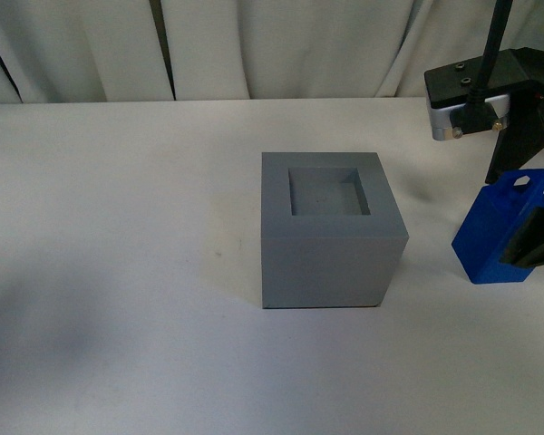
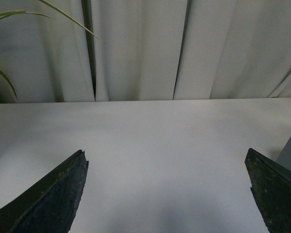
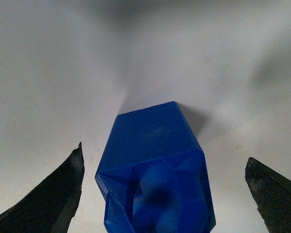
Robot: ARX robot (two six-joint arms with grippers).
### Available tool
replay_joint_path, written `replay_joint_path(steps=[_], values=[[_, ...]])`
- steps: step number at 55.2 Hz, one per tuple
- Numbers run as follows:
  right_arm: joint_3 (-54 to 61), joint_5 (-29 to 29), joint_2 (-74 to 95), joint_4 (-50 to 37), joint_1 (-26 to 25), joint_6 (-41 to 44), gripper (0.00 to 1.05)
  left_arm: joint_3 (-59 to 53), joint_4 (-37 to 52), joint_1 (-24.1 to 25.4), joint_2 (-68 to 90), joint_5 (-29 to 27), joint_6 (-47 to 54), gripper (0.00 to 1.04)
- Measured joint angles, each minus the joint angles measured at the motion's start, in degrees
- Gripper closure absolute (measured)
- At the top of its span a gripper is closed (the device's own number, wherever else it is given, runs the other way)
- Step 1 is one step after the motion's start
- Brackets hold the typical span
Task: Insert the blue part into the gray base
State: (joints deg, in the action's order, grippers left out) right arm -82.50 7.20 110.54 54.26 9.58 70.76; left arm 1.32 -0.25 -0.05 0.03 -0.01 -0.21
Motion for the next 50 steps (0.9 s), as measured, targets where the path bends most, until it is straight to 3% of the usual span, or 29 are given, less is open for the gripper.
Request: replay_joint_path(steps=[10, 27, 50], values=[[0.11, 0.02, 0.59, -0.83, 0.11, 0.07, 0.11, 0.00, -0.02, 0.00, 0.00, 0.00, -0.02, 0.06], [0.22, 0.44, 0.57, -0.07, 0.20, 0.33, 0.55, 0.00, -0.02, 0.00, 0.00, 0.00, -0.02, 0.06], [-8.20, 3.23, -1.40, 5.18, 0.59, -0.48, 0.57, 0.00, -0.02, 0.00, 0.00, 0.00, -0.02, 0.06]])
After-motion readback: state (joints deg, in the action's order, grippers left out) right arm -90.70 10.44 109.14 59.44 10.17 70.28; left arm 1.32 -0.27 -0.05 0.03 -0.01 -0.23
